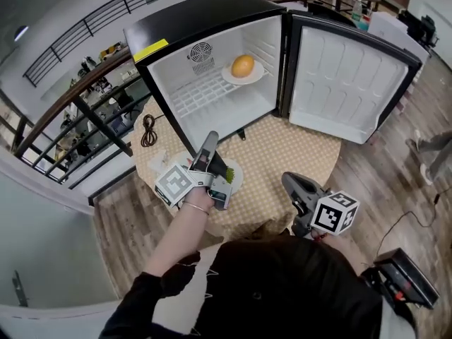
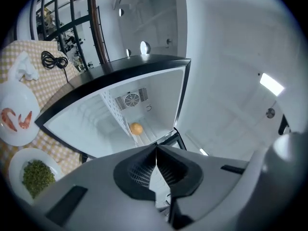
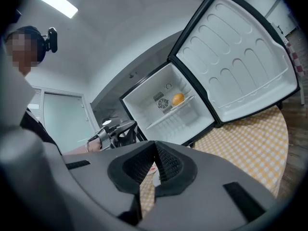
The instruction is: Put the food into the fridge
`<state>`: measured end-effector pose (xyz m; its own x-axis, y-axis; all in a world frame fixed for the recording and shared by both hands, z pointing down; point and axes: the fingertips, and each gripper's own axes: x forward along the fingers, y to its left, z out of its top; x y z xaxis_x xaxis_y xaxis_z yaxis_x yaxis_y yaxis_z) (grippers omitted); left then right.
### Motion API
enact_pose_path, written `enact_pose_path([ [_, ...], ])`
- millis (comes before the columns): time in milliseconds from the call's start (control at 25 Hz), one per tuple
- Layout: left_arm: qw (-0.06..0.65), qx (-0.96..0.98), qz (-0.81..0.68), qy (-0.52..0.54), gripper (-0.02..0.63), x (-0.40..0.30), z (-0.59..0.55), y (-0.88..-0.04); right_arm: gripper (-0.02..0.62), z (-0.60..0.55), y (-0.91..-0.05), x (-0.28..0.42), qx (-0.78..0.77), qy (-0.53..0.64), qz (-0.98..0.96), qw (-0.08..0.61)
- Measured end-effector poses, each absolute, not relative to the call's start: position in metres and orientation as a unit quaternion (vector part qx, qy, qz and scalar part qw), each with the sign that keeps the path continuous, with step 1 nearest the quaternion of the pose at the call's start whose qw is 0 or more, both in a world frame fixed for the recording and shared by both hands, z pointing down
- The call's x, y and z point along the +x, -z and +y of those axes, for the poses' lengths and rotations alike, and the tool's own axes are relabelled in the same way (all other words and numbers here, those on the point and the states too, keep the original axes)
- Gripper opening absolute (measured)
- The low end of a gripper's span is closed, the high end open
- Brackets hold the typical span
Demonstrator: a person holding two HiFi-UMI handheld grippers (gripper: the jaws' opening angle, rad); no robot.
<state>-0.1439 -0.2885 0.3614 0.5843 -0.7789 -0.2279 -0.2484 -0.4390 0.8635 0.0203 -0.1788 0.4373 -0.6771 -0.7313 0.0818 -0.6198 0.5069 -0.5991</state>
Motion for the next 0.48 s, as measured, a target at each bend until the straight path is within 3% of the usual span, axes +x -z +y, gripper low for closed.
enact_pose_path([
  [120, 0.422, 0.803, -0.280, 0.315, 0.015, -0.133, -0.254, -0.360, 0.015, -0.156, -0.439, 0.015, -0.401, 0.304, 0.860, 0.087],
  [480, 0.282, 0.929, -0.231, 0.065, 0.014, -0.090, -0.153, -0.408, 0.015, -0.099, -0.447, 0.021, -0.436, 0.304, 0.844, 0.078],
])
